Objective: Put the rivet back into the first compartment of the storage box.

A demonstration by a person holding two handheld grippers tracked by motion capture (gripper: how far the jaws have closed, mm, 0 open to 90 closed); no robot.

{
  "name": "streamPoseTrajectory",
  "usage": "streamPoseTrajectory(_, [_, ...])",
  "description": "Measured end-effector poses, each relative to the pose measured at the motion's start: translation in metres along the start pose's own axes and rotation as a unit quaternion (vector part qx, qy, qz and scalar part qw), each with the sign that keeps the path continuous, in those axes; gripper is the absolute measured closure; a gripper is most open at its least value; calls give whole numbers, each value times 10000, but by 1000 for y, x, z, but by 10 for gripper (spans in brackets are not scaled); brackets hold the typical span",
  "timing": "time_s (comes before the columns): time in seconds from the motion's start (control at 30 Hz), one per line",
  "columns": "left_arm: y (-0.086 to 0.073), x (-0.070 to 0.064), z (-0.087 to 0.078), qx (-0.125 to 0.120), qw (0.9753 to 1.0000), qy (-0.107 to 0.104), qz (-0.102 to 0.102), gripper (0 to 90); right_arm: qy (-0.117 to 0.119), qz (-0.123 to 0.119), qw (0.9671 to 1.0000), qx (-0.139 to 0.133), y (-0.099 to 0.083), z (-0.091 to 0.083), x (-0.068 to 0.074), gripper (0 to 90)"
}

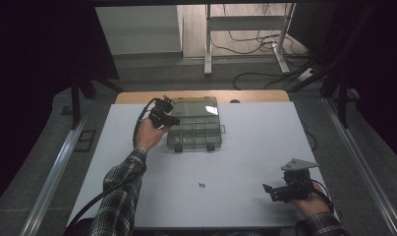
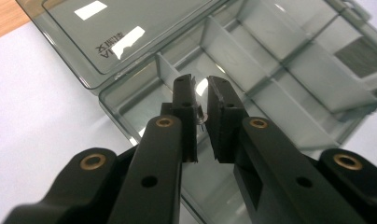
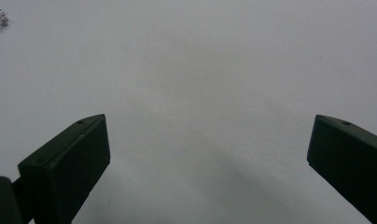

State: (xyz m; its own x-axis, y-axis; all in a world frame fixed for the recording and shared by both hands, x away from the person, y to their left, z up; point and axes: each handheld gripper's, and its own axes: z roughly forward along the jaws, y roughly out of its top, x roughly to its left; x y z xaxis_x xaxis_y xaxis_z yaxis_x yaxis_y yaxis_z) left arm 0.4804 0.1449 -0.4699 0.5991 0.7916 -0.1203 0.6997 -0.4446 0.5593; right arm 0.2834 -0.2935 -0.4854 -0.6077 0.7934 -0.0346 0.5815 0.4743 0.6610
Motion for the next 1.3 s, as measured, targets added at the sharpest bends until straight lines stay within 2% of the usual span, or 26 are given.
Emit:
streamPoseTrajectory(0.3, [-6, 6, 16, -49, 9998, 190, -97, 810, 14, -16, 10000, 7, -1, -1, 0, 0])
streamPoseTrajectory(0.5, [-6, 6, 10, -63, 9997, 182, -165, 649, 14, -19, 10000, 11, -1, -1, 0, 0])
streamPoseTrajectory(0.67, [-5, 6, 0, -54, 9997, -28, -243, 467, 13, -32, 10000, 15, -1, -1, 0, 0])
streamPoseTrajectory(0.73, [-5, 5, -4, -92, 9996, -142, -207, 389, 11, -35, 10000, 15, -1, -1, 0, 0])
streamPoseTrajectory(0.8, [-7, 4, -8, -73, 9994, -311, -142, 341, 5, -34, 10000, 12, -1, -1, 0, 0])
streamPoseTrajectory(0.9, [-10, 1, -13, -88, 9990, -438, -54, 272, -4, -34, 10000, 3, -1, -2, 0, 0])
streamPoseTrajectory(1.03, [-16, -2, -20, -73, 9980, -630, 16, 192, -12, -39, 10000, -7, -1, -2, 0, 0])
streamPoseTrajectory(1.1, [-20, -5, -24, -71, 9978, -660, 71, 168, -15, -43, 10000, -10, -1, -2, 0, 0])
streamPoseTrajectory(1.3, [-30, -8, -34, -243, 9966, -786, 104, 116, -20, -59, 10000, 3, -1, -1, 1, 0])
